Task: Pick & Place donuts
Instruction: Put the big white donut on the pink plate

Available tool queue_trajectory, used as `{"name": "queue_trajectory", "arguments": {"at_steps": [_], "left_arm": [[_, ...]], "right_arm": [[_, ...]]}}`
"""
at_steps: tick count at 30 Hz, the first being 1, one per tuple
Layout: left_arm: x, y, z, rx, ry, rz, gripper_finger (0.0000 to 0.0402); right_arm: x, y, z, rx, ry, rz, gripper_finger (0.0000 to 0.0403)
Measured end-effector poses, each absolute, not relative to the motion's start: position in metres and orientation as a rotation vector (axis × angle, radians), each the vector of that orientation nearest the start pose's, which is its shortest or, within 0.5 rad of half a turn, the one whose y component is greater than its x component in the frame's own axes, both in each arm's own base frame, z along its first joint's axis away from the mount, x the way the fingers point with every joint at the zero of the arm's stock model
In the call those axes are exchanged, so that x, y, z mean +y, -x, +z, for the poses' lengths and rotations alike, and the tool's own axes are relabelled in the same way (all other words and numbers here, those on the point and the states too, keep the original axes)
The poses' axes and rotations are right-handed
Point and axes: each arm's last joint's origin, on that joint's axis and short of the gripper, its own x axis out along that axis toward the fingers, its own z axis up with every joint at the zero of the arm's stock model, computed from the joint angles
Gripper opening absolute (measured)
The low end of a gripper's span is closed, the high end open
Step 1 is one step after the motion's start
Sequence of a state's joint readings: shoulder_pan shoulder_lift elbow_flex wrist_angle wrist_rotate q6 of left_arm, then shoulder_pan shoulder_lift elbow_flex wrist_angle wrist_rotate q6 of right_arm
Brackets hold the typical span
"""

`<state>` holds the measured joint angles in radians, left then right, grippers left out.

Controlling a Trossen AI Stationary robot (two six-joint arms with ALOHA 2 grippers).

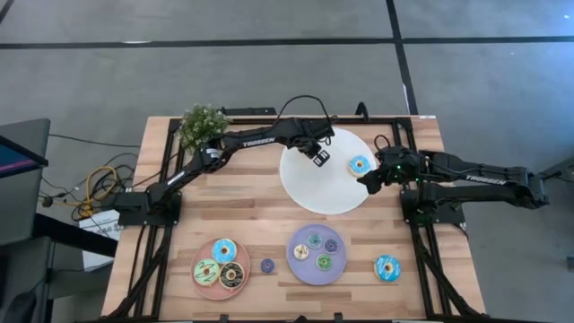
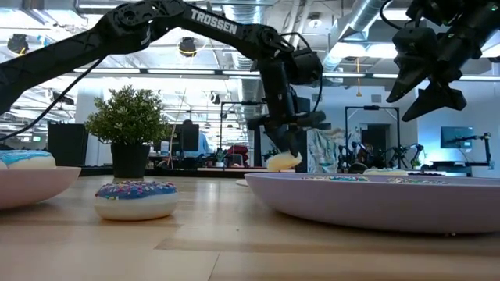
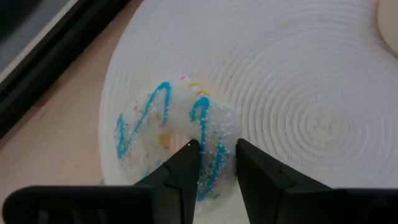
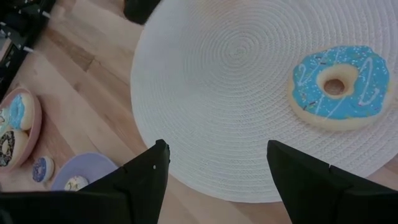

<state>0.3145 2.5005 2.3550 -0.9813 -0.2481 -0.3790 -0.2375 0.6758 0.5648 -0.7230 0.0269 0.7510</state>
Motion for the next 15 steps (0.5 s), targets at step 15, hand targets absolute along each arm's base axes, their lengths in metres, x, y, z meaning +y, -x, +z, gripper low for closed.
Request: {"name": "queue_trajectory", "arguments": {"at_steps": [15], "left_arm": [[0.075,-0.493,0.218,1.149,0.44,0.708,0.0093]], "right_arm": [[-0.031,-0.125,0.229,0.712,-0.754,-0.537,0.026]]}}
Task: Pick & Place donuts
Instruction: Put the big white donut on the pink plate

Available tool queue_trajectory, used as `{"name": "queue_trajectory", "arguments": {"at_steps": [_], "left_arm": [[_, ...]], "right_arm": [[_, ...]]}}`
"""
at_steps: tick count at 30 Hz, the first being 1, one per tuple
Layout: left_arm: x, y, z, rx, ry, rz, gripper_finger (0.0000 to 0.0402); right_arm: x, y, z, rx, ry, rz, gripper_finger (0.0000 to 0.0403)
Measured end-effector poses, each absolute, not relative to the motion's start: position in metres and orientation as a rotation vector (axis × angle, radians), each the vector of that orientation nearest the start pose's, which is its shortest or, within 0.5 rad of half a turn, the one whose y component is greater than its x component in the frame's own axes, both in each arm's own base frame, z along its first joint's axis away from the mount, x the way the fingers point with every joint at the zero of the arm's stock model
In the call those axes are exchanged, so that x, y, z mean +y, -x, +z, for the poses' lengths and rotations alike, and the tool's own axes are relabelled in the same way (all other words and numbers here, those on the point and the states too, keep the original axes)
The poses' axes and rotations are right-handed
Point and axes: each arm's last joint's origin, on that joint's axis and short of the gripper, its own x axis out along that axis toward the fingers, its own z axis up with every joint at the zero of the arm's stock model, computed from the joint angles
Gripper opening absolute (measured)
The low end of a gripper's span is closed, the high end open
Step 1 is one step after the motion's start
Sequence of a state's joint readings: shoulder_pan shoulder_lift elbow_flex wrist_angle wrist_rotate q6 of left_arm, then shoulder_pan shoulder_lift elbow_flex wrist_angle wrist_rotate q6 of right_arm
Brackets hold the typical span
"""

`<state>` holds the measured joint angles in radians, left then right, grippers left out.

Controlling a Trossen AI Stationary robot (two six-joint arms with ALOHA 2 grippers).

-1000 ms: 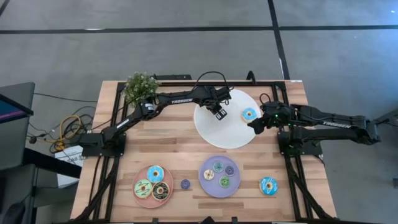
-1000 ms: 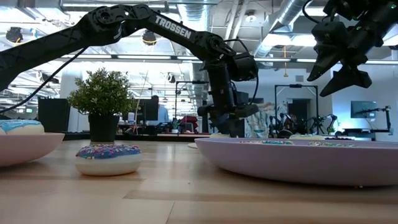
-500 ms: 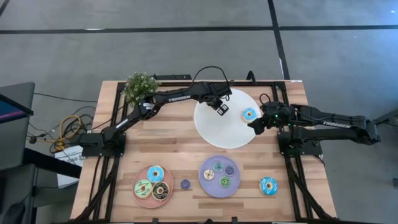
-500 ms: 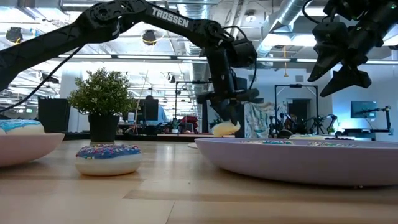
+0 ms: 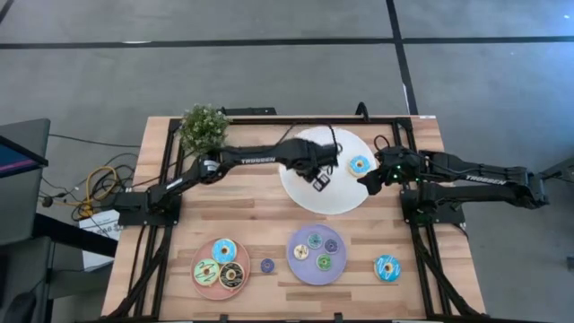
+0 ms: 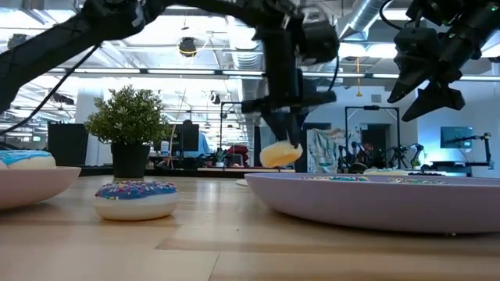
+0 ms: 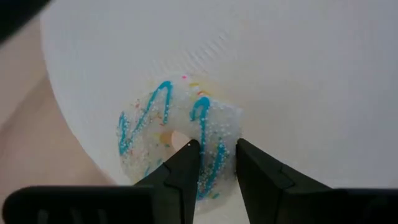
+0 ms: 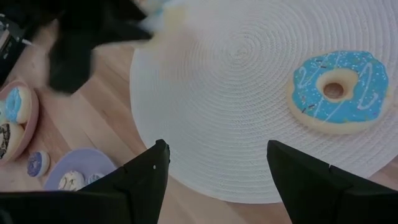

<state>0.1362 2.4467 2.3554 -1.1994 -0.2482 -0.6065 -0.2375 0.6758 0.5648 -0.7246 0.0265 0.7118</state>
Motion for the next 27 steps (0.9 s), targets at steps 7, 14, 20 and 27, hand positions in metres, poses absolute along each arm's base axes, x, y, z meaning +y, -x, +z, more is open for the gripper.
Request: {"name": "queue_trajectory", "arguments": {"at_steps": [7,14,20,27], "left_arm": [[-0.013,-0.495,0.225,1.151,0.422,0.604,0.0093],[-0.085,-0.481,0.224,1.172,0.32,0.599,0.0093],[-0.126,-0.449,0.225,1.301,0.173,0.697,0.0093],[-0.153,-0.41,0.232,1.309,0.123,0.738,0.0093]], "right_arm": [[-0.031,-0.125,0.229,0.716,-0.739,-0.53,0.026],[-0.031,-0.125,0.229,0.717,-0.743,-0.527,0.026],[-0.03,-0.126,0.229,0.718,-0.795,-0.515,0.026],[-0.03,-0.126,0.229,0.691,-0.909,-0.56,0.026]]}}
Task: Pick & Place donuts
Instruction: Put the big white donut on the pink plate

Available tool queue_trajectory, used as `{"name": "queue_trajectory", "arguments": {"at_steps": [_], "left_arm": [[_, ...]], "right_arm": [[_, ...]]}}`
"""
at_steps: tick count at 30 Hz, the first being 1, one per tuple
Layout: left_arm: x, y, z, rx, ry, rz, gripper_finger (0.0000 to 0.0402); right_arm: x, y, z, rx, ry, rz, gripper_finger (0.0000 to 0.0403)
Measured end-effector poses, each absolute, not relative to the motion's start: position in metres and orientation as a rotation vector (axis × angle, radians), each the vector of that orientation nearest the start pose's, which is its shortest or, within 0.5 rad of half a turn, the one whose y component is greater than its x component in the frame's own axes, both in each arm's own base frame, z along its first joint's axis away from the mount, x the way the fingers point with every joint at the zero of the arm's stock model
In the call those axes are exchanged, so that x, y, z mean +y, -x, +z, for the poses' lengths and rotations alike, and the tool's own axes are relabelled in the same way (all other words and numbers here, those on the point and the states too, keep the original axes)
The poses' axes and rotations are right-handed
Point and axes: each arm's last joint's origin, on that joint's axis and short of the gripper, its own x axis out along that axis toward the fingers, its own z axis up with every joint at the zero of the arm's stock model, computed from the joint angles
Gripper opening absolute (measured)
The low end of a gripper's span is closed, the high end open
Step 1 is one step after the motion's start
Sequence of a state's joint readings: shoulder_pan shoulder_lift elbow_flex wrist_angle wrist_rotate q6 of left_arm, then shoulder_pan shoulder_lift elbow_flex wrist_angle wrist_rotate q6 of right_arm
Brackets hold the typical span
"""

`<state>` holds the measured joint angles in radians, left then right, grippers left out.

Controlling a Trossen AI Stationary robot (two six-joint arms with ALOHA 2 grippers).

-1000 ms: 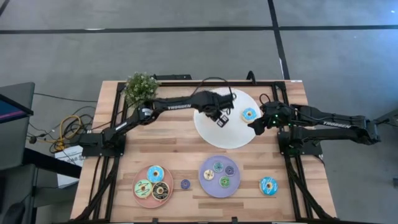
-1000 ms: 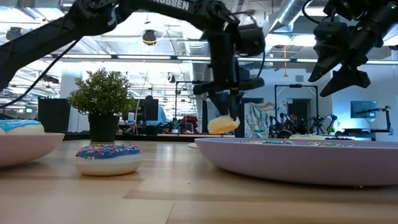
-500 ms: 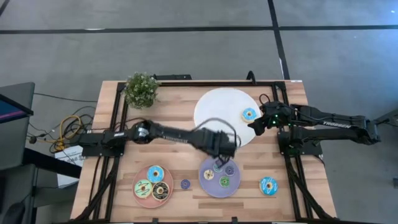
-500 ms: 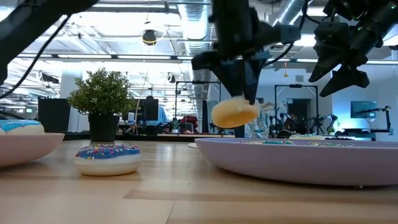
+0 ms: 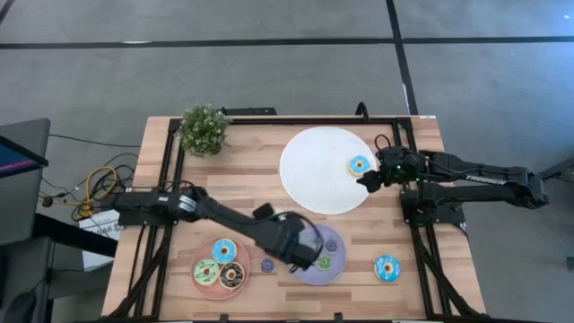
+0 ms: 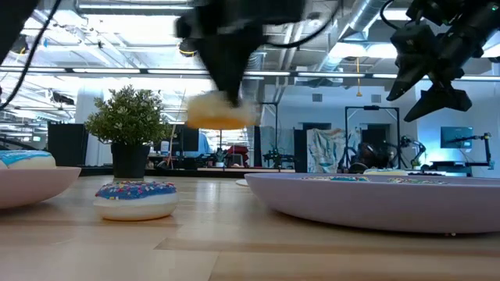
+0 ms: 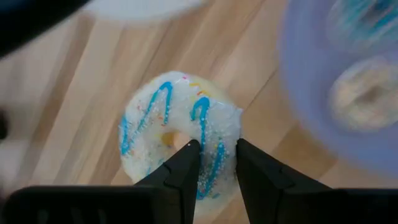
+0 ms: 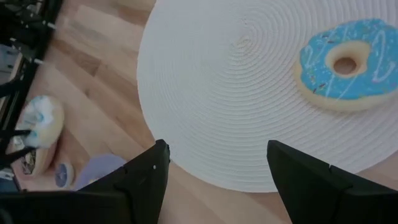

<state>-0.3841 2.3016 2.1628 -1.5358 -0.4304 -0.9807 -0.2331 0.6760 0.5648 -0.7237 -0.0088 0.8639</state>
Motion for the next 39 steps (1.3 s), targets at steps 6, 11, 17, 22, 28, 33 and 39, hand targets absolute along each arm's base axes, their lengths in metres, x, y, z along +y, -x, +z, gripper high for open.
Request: {"name": "queue_trajectory", "arguments": {"at_steps": [6,11,17,22,28,33,39], "left_arm": [[-0.167,-0.362,0.225,1.289,0.179,0.764,0.0093],[-0.177,-0.304,0.23,1.23,0.28,0.822,0.0093],[-0.194,-0.234,0.249,1.077,0.412,0.794,0.0093],[-0.212,-0.191,0.259,1.019,0.466,0.712,0.0093],[-0.238,-0.162,0.258,1.085,0.451,0.599,0.0093],[-0.252,-0.142,0.258,1.167,0.414,0.505,0.0093],[-0.263,-0.14,0.257,1.171,0.447,0.412,0.0093]], "right_arm": [[-0.025,-0.127,0.229,0.702,-0.903,-0.537,0.026],[-0.022,-0.128,0.23,0.689,-0.916,-0.553,0.026],[-0.02,-0.129,0.23,0.65,-0.925,-0.599,0.026],[-0.019,-0.129,0.231,0.642,-0.912,-0.598,0.026],[-0.019,-0.129,0.231,0.633,-0.902,-0.614,0.026],[-0.019,-0.129,0.231,0.631,-0.9,-0.617,0.026],[-0.019,-0.129,0.231,0.631,-0.899,-0.619,0.026]]}}
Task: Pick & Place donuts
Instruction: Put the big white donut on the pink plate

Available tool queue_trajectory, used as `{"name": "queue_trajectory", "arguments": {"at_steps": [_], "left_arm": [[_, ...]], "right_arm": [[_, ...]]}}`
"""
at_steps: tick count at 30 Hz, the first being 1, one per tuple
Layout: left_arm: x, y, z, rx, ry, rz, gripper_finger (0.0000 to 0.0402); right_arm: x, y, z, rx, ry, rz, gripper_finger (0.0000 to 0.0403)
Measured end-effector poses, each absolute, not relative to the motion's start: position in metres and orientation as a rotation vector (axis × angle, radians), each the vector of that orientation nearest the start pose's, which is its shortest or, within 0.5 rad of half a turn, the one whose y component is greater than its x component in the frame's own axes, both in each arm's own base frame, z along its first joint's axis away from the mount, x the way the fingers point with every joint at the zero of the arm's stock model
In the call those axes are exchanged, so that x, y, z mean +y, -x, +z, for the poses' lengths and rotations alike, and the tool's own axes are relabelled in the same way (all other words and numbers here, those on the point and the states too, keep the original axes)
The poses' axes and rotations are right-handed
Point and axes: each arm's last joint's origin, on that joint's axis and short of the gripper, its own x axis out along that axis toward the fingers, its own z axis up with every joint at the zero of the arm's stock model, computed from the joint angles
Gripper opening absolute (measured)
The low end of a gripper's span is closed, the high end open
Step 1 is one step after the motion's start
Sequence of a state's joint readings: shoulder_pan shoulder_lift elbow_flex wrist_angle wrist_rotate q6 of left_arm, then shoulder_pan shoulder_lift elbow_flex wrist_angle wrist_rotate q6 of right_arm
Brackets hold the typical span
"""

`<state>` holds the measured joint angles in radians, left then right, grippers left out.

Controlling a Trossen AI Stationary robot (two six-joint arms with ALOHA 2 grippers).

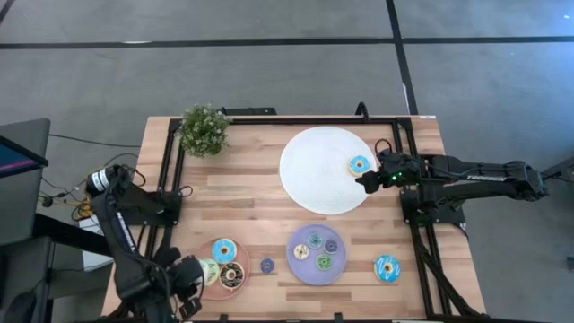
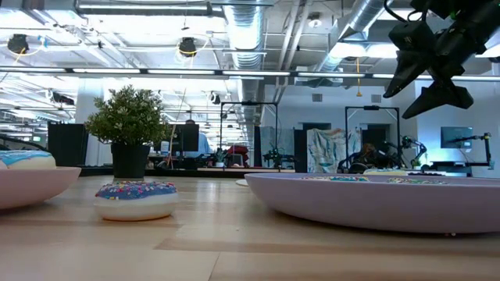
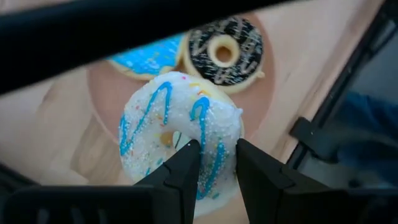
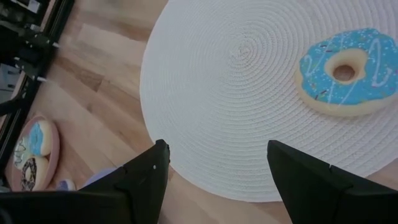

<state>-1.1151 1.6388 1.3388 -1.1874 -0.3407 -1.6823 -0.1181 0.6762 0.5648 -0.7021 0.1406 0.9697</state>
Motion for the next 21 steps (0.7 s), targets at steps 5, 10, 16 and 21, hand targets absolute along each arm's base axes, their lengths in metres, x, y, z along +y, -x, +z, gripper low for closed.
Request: {"name": "queue_trajectory", "arguments": {"at_steps": [5,10,16,21], "left_arm": [[-0.276,-0.146,0.236,1.248,0.272,0.315,0.0093],[-0.278,-0.152,0.21,1.389,0.18,0.402,0.0093],[-0.278,-0.158,0.212,1.321,0.162,0.429,0.0093],[-0.278,-0.159,0.215,1.287,0.142,0.437,0.0093]], "right_arm": [[-0.02,-0.129,0.231,0.623,-0.892,-0.632,0.026],[-0.02,-0.129,0.231,0.623,-0.892,-0.631,0.026],[-0.02,-0.129,0.231,0.625,-0.886,-0.629,0.026],[-0.02,-0.129,0.231,0.626,-0.884,-0.628,0.026]]}}
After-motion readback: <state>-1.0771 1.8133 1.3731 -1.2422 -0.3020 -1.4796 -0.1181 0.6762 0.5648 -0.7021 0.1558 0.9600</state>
